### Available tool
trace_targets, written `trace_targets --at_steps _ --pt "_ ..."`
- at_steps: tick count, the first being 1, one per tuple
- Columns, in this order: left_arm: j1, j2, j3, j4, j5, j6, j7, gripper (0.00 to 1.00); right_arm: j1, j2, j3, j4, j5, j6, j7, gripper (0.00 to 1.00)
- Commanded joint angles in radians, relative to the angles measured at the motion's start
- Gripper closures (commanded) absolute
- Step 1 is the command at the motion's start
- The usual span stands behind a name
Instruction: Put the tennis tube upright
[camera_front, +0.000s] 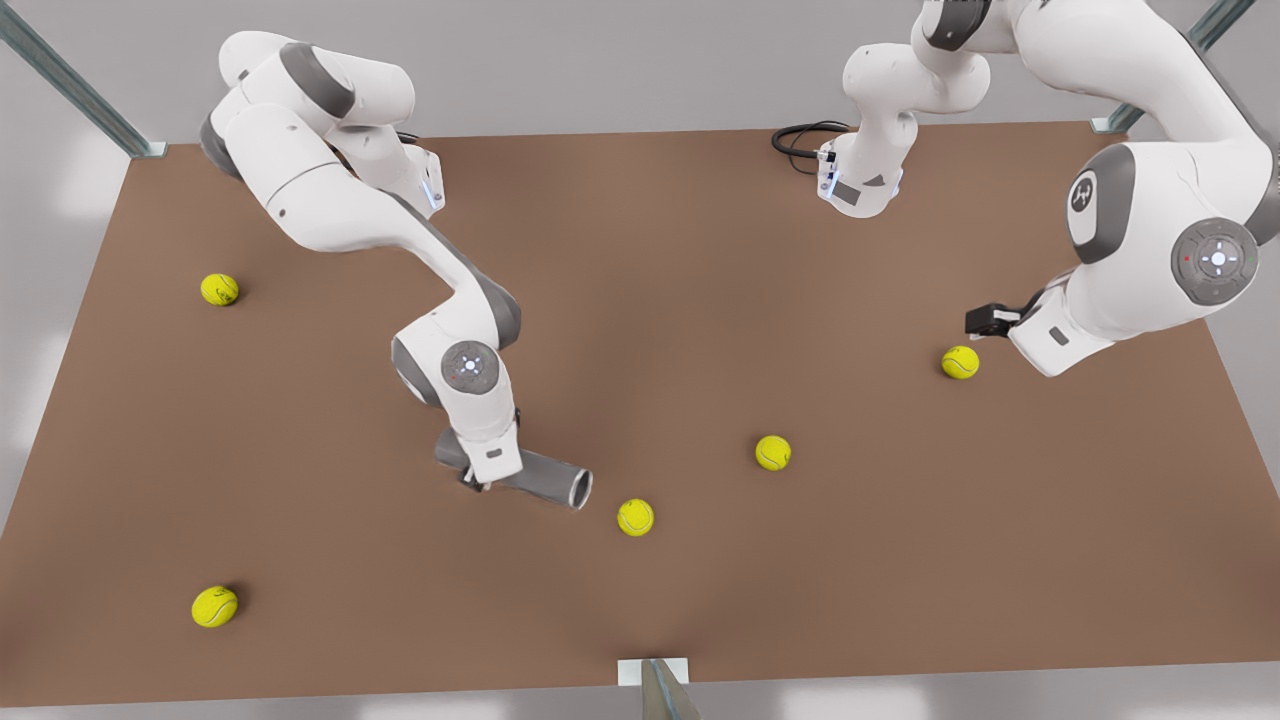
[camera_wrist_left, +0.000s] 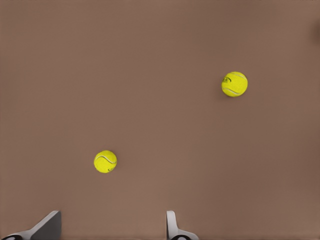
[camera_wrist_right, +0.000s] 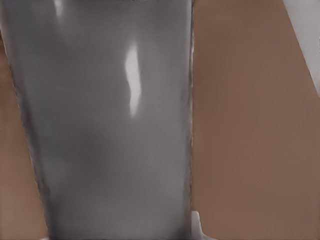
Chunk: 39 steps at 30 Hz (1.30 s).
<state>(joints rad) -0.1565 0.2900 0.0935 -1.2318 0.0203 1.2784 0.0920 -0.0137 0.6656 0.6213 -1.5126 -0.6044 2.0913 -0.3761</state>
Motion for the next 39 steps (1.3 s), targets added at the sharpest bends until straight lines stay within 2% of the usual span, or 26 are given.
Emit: trace_targets --at_steps 1,8,9,11,13,20,25,33,35,39 --pt "0.0 0.0 0.0 0.0 0.0 -0.001 0.0 0.0 0.003 0.0 0.0 0.0 -0.003 0.006 -0.004 0.39" --pt "0.0 0.003 0.0 0.0 -0.002 -0.001 0.0 0.0 0.185 0.054 -0.028 0.041 -0.008 0.027 -0.096 0.39" --pt "0.0 0.008 0.0 0.0 -0.002 0.001 0.0 0.0 0.244 0.074 -0.071 0.077 -0.005 0.027 -0.093 0.39" --pt "0.0 0.014 0.0 0.0 -0.003 0.004 0.0 0.0 0.279 0.127 -0.083 0.15 -0.006 0.026 -0.096 0.39" --pt "0.0 0.017 -0.003 0.0 -0.005 0.006 0.0 0.0 0.363 0.156 -0.163 0.213 0.002 0.024 -0.101 0.39" --pt "0.0 0.029 -0.006 0.0 -0.005 0.012 0.0 0.0 0.512 0.364 -0.222 0.532 0.005 -0.085 -0.133 0.38" --pt "0.0 0.037 -0.006 0.0 -0.006 0.019 0.0 0.0 0.531 0.384 -0.242 0.543 0.009 -0.086 -0.142 0.35" --pt "-0.001 0.047 -0.008 0.0 -0.008 0.035 0.0 0.0 0.66 0.382 -0.255 0.542 0.035 -0.126 -0.05 0.35" --pt "-0.001 0.052 -0.021 0.0 -0.01 0.039 0.0 0.0 0.663 0.39 -0.264 0.542 0.037 -0.126 -0.046 0.33" --pt "-0.001 0.055 -0.023 0.0 -0.01 0.039 0.0 0.0 0.675 0.407 -0.278 0.543 0.04 -0.119 -0.043 0.08"
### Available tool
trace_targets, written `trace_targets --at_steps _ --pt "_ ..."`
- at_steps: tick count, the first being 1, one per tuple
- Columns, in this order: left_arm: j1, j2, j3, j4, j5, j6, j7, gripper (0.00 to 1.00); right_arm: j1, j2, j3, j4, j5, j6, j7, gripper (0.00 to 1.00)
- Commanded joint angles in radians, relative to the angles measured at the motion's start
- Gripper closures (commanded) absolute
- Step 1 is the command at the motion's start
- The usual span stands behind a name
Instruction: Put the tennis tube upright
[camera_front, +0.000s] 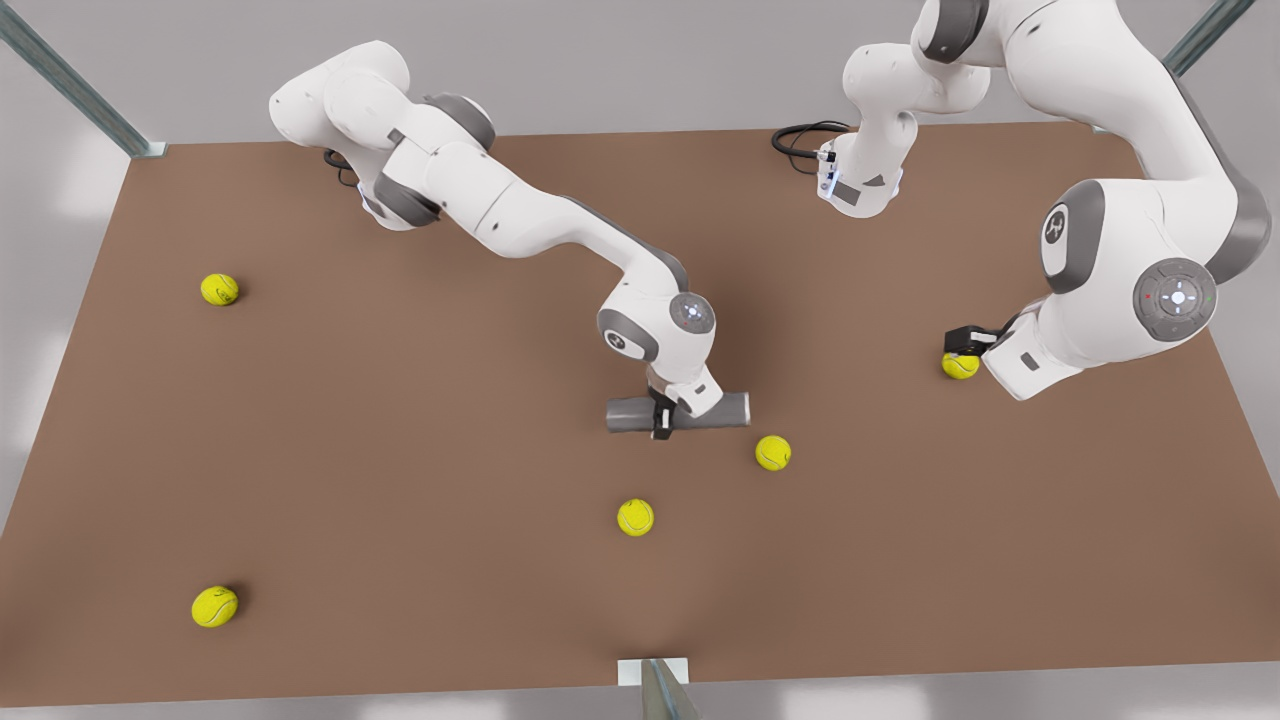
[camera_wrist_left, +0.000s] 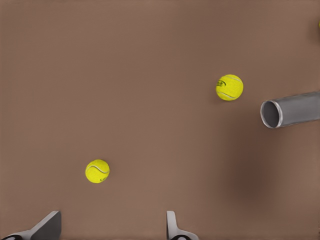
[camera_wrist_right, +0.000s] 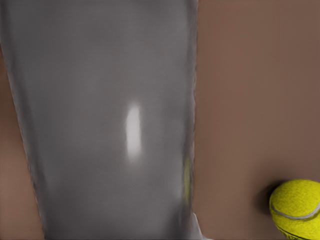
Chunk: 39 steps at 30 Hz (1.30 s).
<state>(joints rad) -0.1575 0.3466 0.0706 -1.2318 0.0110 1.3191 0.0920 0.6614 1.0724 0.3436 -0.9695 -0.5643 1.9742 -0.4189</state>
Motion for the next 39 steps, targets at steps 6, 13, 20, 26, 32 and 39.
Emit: trace_targets --at_steps 6,13,20,26,32,39 --pt "-0.001 0.003 0.0 0.0 0.0 0.002 0.0 0.0 0.0 0.003 0.002 0.012 0.011 0.003 -0.009 0.0" --pt "-0.001 0.003 0.0 0.0 0.0 0.0 0.0 0.0 -0.013 -0.153 0.011 0.002 0.064 -0.139 -0.012 0.0" --pt "-0.01 0.031 0.0 -0.035 -0.187 0.114 -0.184 0.0 -0.367 -0.706 -0.317 -0.213 0.455 -0.519 0.152 0.0" --pt "-0.03 0.022 0.0 -0.44 -0.592 0.394 -0.353 0.0 -0.511 -0.924 -0.331 -0.569 0.498 -0.339 0.219 0.0" --pt "-0.011 0.034 -0.002 -0.695 -0.908 0.523 -0.088 0.0 -0.511 -0.919 -0.328 -0.523 0.511 -0.383 0.206 0.0" --pt "-0.008 0.147 -0.029 -0.689 -1.211 0.577 0.121 0.0 -0.372 -0.917 -0.327 -0.486 0.517 -0.379 0.218 0.0"
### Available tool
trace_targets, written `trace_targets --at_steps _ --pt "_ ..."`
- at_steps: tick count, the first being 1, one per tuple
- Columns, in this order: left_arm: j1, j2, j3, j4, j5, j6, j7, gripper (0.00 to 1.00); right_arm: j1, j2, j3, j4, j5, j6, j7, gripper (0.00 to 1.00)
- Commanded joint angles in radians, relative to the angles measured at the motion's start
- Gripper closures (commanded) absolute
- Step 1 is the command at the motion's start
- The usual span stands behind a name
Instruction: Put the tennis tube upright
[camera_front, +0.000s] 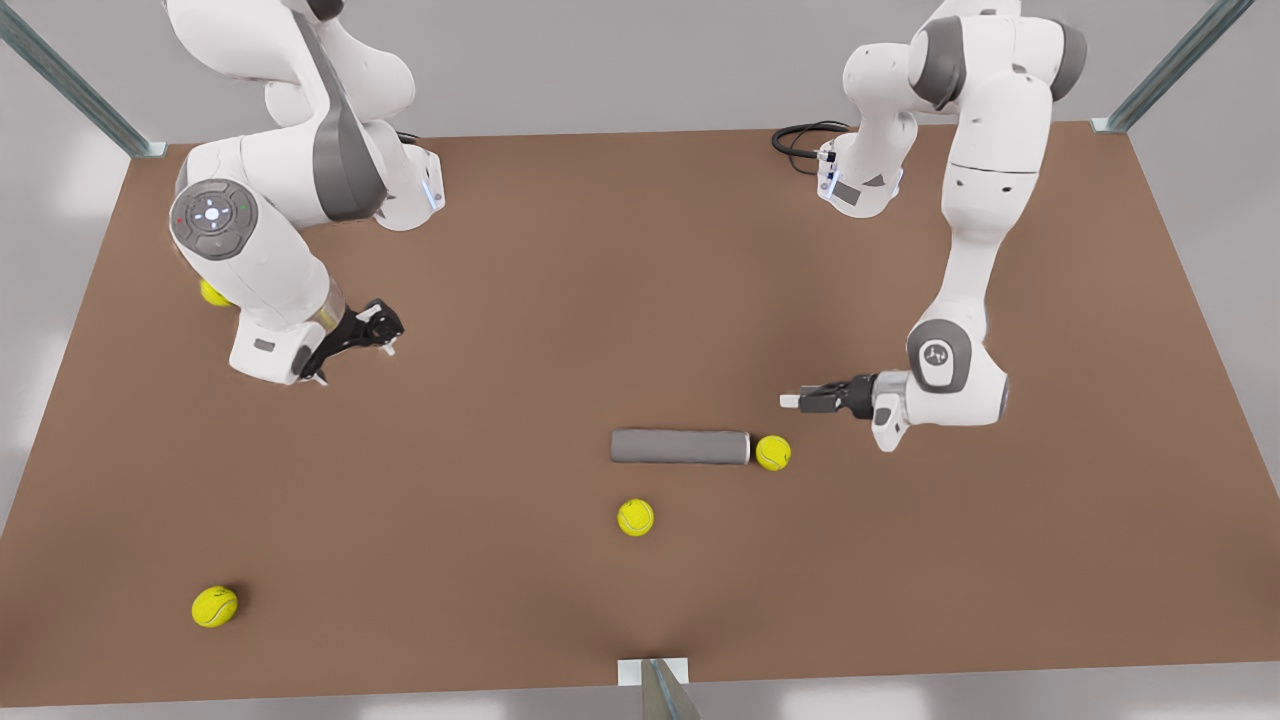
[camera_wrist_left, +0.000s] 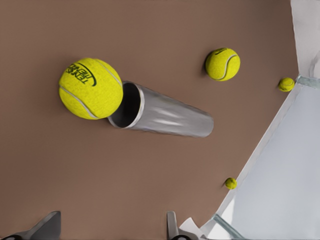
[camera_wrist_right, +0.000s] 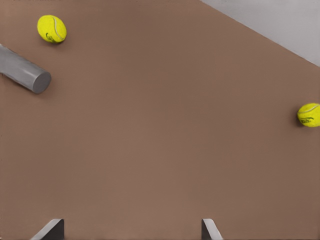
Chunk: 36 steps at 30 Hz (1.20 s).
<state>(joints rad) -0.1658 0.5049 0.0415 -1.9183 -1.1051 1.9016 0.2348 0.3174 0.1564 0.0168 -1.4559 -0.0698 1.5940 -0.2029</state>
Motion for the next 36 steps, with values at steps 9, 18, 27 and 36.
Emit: trace_targets --at_steps 9,18,27,36 --pt "0.031 0.119 -0.034 0.047 -0.097 0.004 0.219 0.0 0.006 -0.001 -0.001 0.006 -0.001 0.001 -0.001 0.0" --pt "0.031 0.188 -0.069 0.068 -0.153 0.03 0.224 0.0 0.084 0.02 -0.001 0.085 0.021 0.008 -0.001 0.0" --pt "0.031 0.254 -0.071 0.15 -0.183 0.03 0.224 0.0 0.135 0.049 0.0 0.091 0.019 0.034 0.002 0.0" --pt "0.031 0.281 -0.071 0.197 -0.234 0.048 0.222 0.0 0.135 0.054 0.0 0.092 0.021 0.041 -0.001 0.0"
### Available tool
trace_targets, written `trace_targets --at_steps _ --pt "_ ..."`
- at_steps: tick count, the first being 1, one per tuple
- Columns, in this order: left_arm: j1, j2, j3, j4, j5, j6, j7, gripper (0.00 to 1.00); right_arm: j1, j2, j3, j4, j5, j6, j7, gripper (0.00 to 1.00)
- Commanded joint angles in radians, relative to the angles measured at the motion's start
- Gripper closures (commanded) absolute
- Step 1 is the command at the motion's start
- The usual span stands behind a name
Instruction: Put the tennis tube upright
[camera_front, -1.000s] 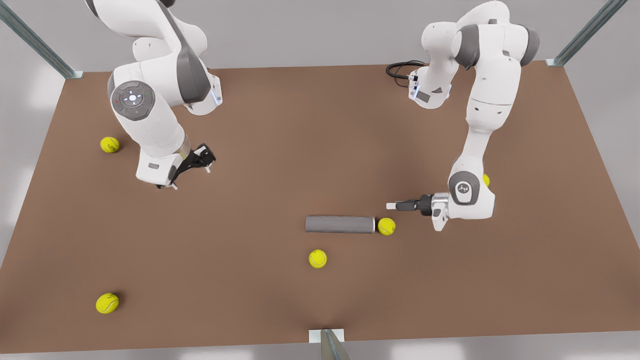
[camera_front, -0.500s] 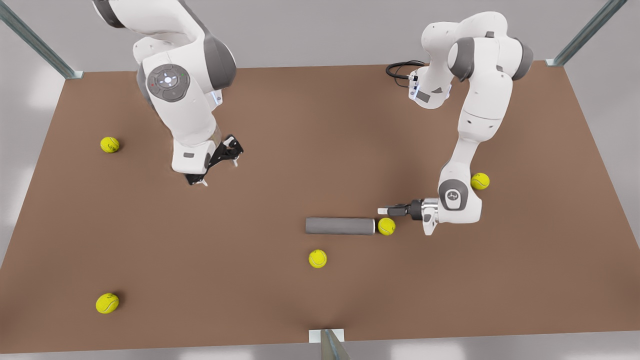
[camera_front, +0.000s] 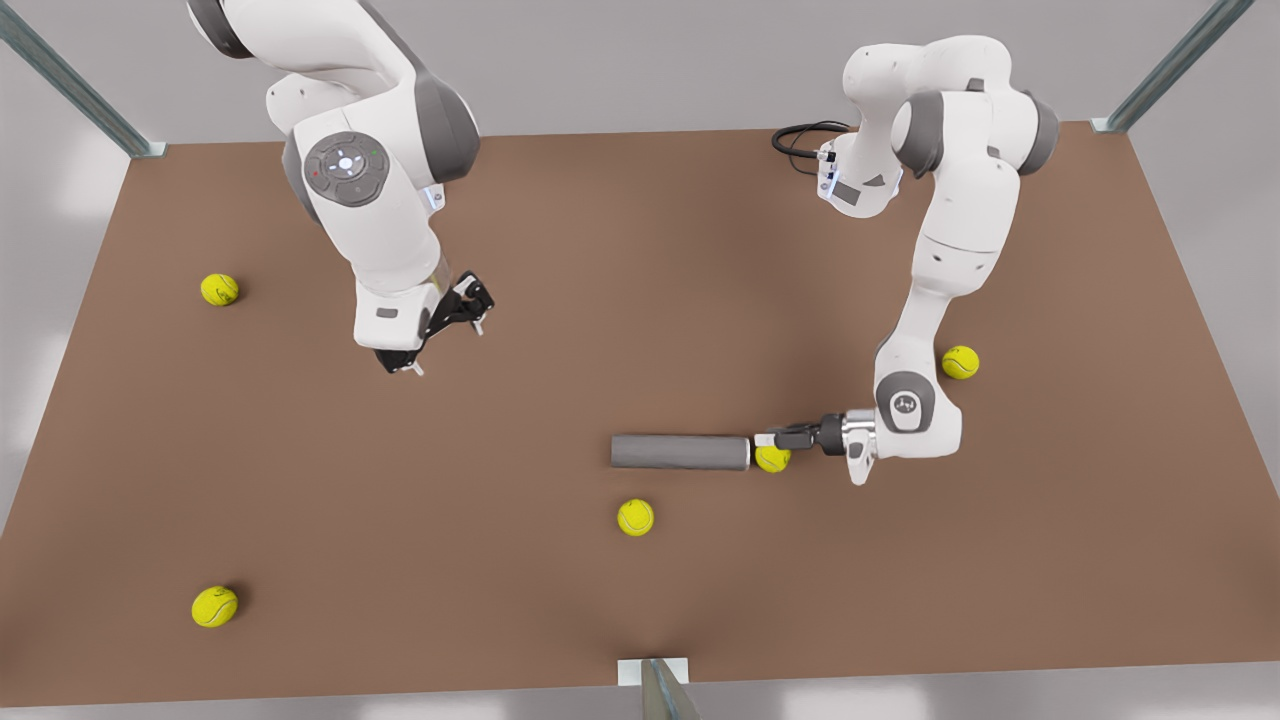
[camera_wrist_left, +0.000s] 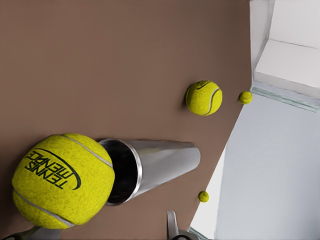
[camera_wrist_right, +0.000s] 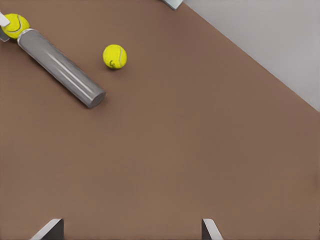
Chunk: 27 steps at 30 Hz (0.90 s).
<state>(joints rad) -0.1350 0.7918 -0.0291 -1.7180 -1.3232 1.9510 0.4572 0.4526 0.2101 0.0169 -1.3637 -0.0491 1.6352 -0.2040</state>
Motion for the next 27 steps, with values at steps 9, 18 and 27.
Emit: trace_targets --at_steps 9,18,27 --pt "-0.002 0.017 0.0 0.031 -0.047 0.009 -0.002 0.0 0.001 0.0 0.0 0.0 -0.002 0.0 0.0 0.0" --pt "0.0 0.037 -0.015 0.054 -0.09 0.035 -0.002 0.0 0.0 0.0 0.0 0.0 -0.002 0.0 0.0 0.0" --pt "0.025 0.0 -0.014 -0.018 -0.088 0.014 0.115 0.0 0.07 0.003 0.0 0.005 -0.005 0.0 -0.003 0.0"
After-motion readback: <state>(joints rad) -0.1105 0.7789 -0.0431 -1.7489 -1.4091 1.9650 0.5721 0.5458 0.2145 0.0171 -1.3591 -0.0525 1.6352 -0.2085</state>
